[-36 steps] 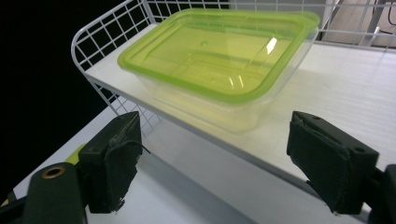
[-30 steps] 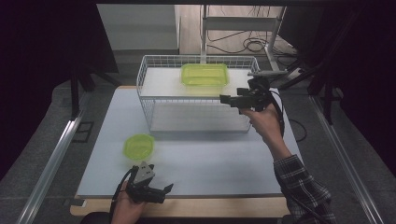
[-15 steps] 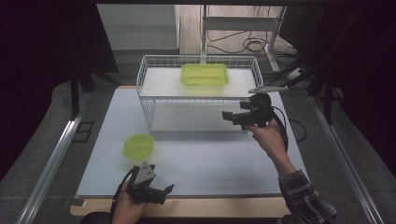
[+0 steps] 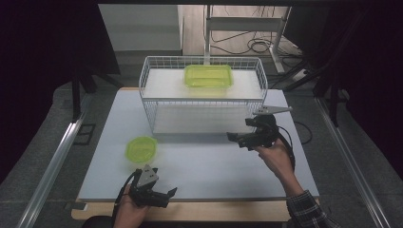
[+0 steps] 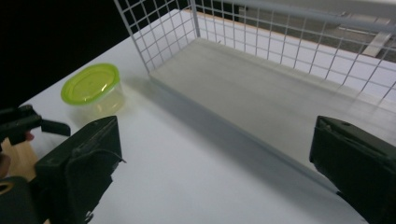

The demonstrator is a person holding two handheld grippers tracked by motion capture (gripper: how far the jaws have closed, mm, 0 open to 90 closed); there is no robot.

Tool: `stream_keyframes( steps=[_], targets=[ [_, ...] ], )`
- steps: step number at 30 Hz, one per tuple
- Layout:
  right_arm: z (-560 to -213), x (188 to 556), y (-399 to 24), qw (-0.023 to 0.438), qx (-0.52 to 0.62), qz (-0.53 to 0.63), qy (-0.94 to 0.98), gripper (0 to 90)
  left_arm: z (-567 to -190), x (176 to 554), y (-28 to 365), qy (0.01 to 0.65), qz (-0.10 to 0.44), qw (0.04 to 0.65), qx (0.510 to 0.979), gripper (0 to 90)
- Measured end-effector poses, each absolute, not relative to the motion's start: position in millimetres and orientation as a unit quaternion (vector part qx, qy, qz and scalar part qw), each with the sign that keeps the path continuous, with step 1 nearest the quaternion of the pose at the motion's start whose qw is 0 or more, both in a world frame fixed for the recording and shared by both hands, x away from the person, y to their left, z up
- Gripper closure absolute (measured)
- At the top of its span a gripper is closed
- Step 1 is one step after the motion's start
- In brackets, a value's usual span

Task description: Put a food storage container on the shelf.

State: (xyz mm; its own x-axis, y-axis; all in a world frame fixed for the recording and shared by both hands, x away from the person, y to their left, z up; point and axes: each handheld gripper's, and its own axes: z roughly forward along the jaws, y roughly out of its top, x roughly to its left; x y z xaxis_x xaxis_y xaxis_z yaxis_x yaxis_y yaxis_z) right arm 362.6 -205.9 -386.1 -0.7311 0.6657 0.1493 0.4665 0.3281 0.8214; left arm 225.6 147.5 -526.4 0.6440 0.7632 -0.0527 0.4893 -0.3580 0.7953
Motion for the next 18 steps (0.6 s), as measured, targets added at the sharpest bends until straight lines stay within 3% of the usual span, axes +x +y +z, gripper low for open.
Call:
stream_keyframes(
  steps=[18],
  targets=[
    [-431, 328, -215, 0.11, 0.348, 0.452, 0.814, 0.0, -527, 226, 147, 0.387, 0.169, 0.41, 0.809, 2.5]
  ],
)
